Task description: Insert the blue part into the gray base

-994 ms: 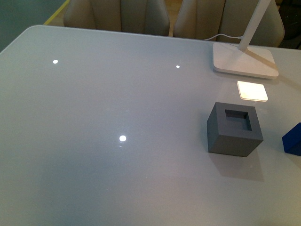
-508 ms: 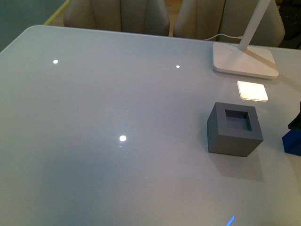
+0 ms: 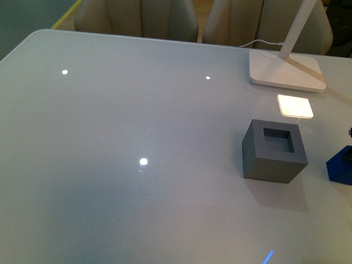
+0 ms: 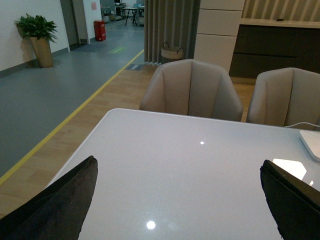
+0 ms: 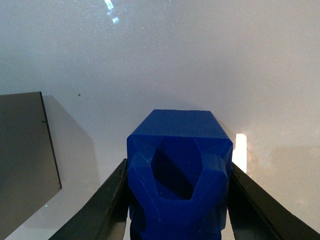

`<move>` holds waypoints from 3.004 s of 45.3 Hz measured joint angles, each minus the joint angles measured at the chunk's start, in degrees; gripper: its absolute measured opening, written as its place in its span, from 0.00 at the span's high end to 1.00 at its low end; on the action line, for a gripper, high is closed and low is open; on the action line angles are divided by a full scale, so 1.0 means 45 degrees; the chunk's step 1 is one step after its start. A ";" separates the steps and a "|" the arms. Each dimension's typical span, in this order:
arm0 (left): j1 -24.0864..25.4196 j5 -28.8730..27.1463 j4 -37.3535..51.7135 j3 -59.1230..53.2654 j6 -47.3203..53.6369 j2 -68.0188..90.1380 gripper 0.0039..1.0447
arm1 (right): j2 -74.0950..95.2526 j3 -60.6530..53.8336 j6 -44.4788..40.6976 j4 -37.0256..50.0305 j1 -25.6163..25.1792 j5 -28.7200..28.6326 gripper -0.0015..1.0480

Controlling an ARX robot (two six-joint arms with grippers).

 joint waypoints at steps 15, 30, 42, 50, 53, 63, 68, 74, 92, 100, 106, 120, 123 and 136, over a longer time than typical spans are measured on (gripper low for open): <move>0.0000 0.0000 0.0000 0.0000 0.0000 0.0000 0.07 | -0.1807 -0.0369 0.0121 -0.1345 -0.0107 -0.0476 0.57; 0.0000 0.0000 0.0000 0.0000 0.0000 0.0000 0.07 | -0.3332 0.0330 0.1268 -0.2239 0.2006 0.0073 0.57; 0.0000 0.0000 0.0000 0.0000 0.0000 0.0000 0.07 | -0.3696 0.0418 0.2438 -0.2317 0.4104 0.0729 0.57; 0.0000 0.0000 0.0000 0.0000 0.0000 0.0000 0.07 | -0.3832 0.0335 0.2783 -0.2200 0.4682 0.1122 0.57; 0.0000 0.0000 0.0000 0.0000 0.0000 0.0000 0.07 | -0.3832 0.0194 0.2890 -0.2157 0.4779 0.1190 0.57; 0.0000 0.0000 0.0000 0.0000 0.0000 0.0000 0.07 | -0.3803 -0.0102 0.3313 -0.2142 0.5217 0.1268 0.57; 0.0000 0.0000 0.0000 0.0000 0.0000 0.0000 0.07 | -0.3730 -0.0087 0.3478 -0.2249 0.5425 0.1253 0.57; 0.0000 0.0000 0.0000 0.0000 0.0000 0.0000 0.07 | -0.3376 0.0121 0.3638 -0.2492 0.5571 0.1243 0.57; 0.0000 0.0000 0.0000 0.0000 0.0000 0.0000 0.07 | -0.2953 0.0675 0.3876 -0.2754 0.5625 0.1447 0.57; 0.0000 0.0000 0.0000 0.0000 0.0000 0.0000 0.07 | -0.2909 0.0675 0.3871 -0.2759 0.5600 0.1462 0.57; 0.0000 0.0000 0.0000 0.0000 0.0000 0.0000 0.07 | -0.2812 0.0675 0.3871 -0.2754 0.5523 0.1467 0.57; 0.0000 0.0000 0.0000 0.0000 0.0000 0.0000 0.07 | -0.2769 0.0617 0.3857 -0.2720 0.5416 0.1481 0.57; 0.0000 0.0000 0.0000 0.0000 0.0000 0.0000 0.07 | -0.2769 0.0602 0.3852 -0.2715 0.5416 0.1511 0.57; 0.0000 0.0000 0.0000 0.0000 0.0000 0.0000 0.07 | -0.2754 0.0578 0.3818 -0.2681 0.5474 0.1627 0.57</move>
